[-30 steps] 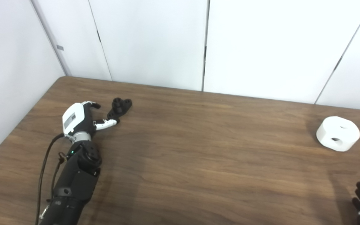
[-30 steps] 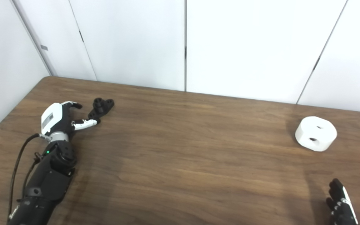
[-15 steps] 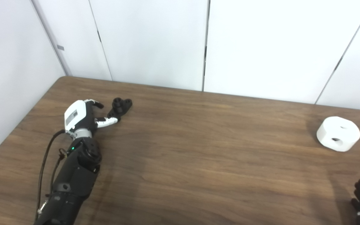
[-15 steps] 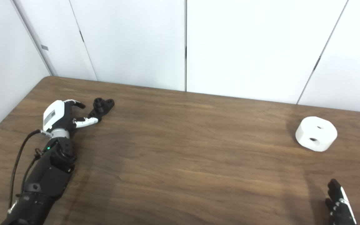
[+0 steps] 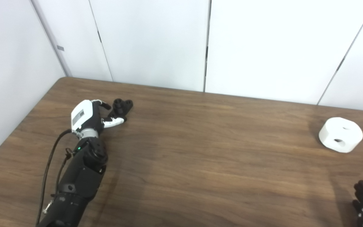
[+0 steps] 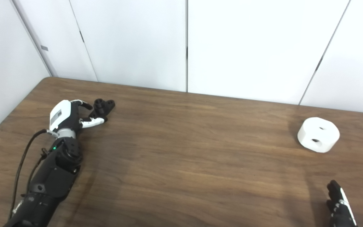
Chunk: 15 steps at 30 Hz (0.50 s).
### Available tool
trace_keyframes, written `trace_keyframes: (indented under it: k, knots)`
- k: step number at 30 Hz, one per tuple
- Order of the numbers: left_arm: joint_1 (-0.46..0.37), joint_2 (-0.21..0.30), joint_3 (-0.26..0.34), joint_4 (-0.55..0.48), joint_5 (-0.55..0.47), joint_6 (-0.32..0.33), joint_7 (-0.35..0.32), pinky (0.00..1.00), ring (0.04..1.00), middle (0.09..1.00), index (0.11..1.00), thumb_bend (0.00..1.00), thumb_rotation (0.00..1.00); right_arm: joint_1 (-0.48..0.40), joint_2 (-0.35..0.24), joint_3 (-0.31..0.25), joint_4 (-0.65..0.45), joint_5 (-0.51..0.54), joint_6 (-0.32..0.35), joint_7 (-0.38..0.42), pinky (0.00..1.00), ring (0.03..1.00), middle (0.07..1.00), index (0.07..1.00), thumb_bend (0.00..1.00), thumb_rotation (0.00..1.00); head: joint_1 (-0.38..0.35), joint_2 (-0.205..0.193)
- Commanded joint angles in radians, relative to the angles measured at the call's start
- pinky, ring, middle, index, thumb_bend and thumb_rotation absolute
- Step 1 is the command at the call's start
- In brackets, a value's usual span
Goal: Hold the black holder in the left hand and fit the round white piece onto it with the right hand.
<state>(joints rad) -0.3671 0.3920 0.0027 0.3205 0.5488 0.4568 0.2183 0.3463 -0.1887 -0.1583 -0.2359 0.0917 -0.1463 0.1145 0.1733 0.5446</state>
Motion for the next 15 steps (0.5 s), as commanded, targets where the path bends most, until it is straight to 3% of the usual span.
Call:
trace_keyframes:
  k: [1, 13, 14, 15]
  knots:
    - [-0.040, 0.009, -0.008, -0.020, 0.001, -0.009, -0.002, 0.88, 0.941, 0.866, 0.623, 0.79, 0.25, 0.030, 0.025, 0.022, 0.024, 0.008, 0.018, -0.002, 1.00, 1.000, 0.976, 0.958, 0.59, 1.00, 0.001, 0.001]
    - [-0.028, 0.009, -0.018, -0.002, 0.013, -0.027, 0.050, 0.88, 0.918, 0.824, 0.541, 0.81, 0.18, 0.029, 0.022, 0.021, 0.022, 0.013, 0.018, 0.000, 1.00, 1.000, 0.980, 0.964, 0.58, 1.00, 0.001, 0.008]
    - [-0.028, 0.012, -0.025, -0.002, 0.023, -0.024, 0.053, 0.90, 0.913, 0.817, 0.510, 0.64, 0.12, 0.029, 0.022, 0.021, 0.023, 0.012, 0.018, -0.001, 1.00, 1.000, 0.979, 0.963, 0.58, 1.00, 0.002, 0.009]
    - [-0.027, 0.015, -0.032, -0.003, 0.032, -0.020, 0.054, 0.91, 0.911, 0.814, 0.499, 0.58, 0.10, 0.028, 0.022, 0.020, 0.023, 0.011, 0.019, -0.002, 1.00, 1.000, 0.978, 0.962, 0.58, 1.00, 0.002, 0.009]
